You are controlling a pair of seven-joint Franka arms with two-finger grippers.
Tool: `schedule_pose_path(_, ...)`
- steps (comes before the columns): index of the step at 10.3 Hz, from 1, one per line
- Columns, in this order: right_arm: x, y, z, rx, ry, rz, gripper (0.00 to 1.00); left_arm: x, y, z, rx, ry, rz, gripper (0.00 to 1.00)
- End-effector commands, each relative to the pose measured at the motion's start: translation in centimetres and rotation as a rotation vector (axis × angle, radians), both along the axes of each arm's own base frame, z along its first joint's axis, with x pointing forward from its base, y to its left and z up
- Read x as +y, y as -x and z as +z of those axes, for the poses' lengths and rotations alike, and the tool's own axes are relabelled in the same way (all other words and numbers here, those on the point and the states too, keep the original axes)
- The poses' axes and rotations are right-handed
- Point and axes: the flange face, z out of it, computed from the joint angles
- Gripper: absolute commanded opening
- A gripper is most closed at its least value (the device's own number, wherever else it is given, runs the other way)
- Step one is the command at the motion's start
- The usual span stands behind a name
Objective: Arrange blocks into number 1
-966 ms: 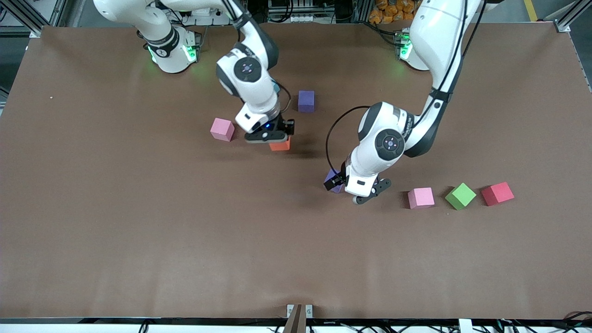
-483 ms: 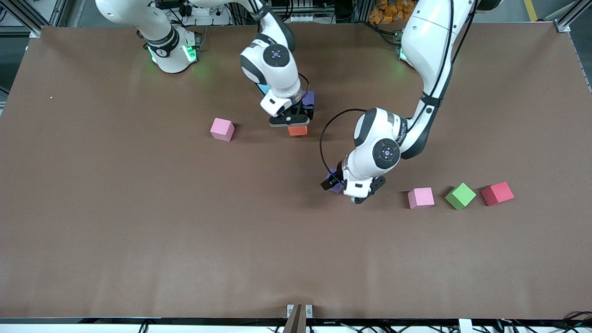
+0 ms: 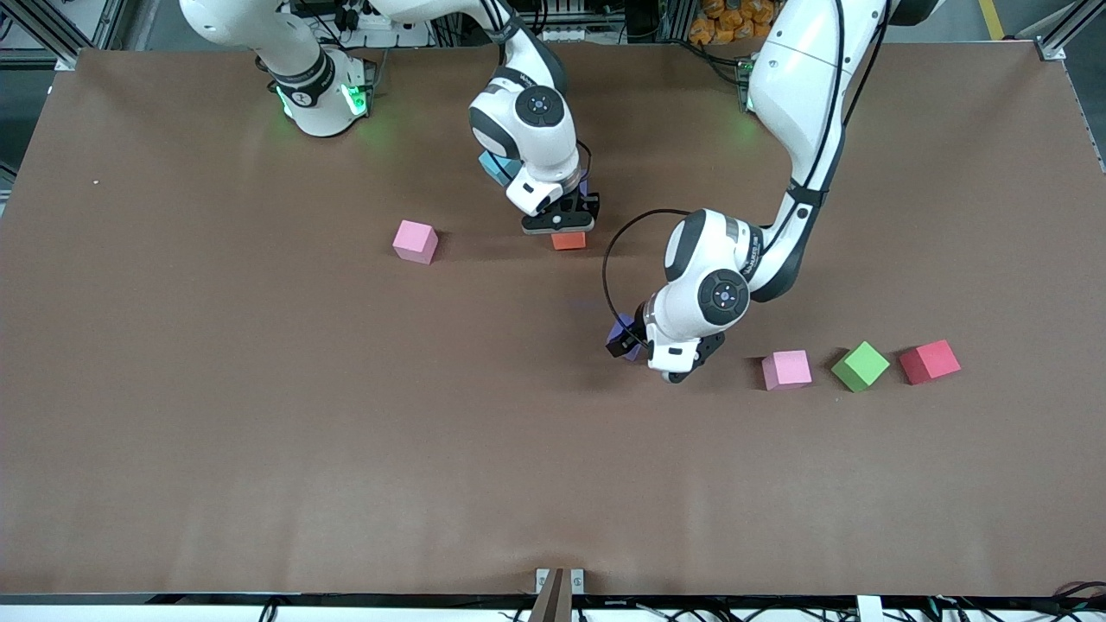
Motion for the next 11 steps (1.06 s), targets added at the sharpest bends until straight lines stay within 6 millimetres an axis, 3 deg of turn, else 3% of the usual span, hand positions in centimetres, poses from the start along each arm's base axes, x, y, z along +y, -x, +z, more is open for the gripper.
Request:
schedule_pose_path(1,0.8,1.0,-0.2,-0.002,0.005,0.002,0.55,0.0,-0.3,-0.6,0.029,0.009,0.031,1.00)
schedule_pose_path(5,1.0,2.6,0.0,0.004,0.012,0.022,0.58,0.8,-0.5,-2.1,0.042,-0.006,0.035,1.00)
schedule_pose_path(6,0.8,2.7,-0.1,0.006,0.015,0.019,1.00,0.9,-0.5,-2.1,0.042,-0.007,0.034,1.00)
schedule_pose_path(8,0.3,2.9,1.9,0.000,-0.006,0.007,1.00,0.7,-0.5,-1.8,0.035,-0.009,0.024,0.48)
schedule_pose_path(9,-0.9,2.6,3.8,-0.002,-0.020,-0.017,1.00,0.3,-0.3,-1.7,0.028,-0.006,0.002,0.31)
schedule_pose_path(11,-3.3,2.5,6.2,-0.005,-0.032,-0.022,1.00,-0.4,0.0,-1.0,0.004,0.012,-0.075,0.10)
